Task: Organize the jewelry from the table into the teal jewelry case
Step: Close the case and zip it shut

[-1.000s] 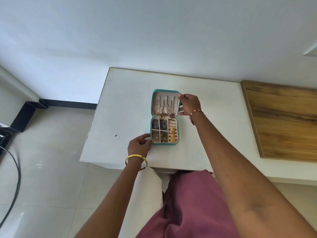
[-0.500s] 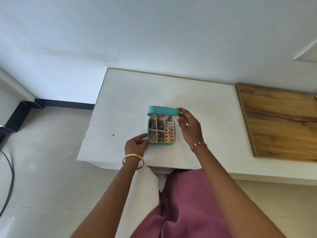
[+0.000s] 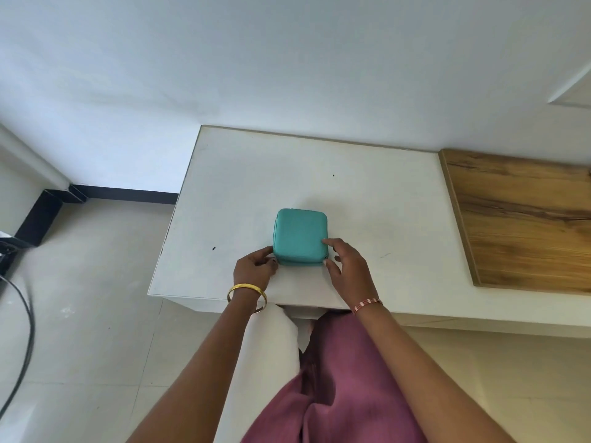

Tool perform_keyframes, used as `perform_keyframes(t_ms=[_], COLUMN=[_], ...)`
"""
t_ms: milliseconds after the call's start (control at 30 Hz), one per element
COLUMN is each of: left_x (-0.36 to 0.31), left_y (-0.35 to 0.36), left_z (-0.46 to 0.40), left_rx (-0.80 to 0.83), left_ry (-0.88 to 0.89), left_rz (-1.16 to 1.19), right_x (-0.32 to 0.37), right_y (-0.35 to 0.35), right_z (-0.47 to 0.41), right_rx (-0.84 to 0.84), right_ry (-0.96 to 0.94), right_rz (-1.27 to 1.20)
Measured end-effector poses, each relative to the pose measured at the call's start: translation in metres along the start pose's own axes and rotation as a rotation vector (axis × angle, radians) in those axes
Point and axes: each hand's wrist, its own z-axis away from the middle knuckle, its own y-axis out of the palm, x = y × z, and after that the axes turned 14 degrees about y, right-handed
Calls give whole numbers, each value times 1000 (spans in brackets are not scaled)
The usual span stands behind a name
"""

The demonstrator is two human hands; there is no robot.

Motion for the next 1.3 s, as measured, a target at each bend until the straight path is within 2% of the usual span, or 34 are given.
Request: perform_keyframes(t_ms=[133,300,633,1033,1200,1300], left_x=[-3,-2,-4,-9,-10,-8], left_y=[4,5,6,3,1,0], left_z=[0,1,5,5,4,2], left_rx=[-89,-84,-52,-25,-10,-6], left_ry=[-74,-41,26,-23,-52,-57], left_rz=[189,142,110,150,171,170], right_x=[0,15,19,28,43,39], right_y=[4,2,-2,-7,-3,-2], right_z=[6,2,-8,-15,-29,-31], right_rx=[-16,-13,10,102,217,238], right_ry=[12,163,300,295,99,90], right_rz=[-58,-278,-297,-309,-46,-21])
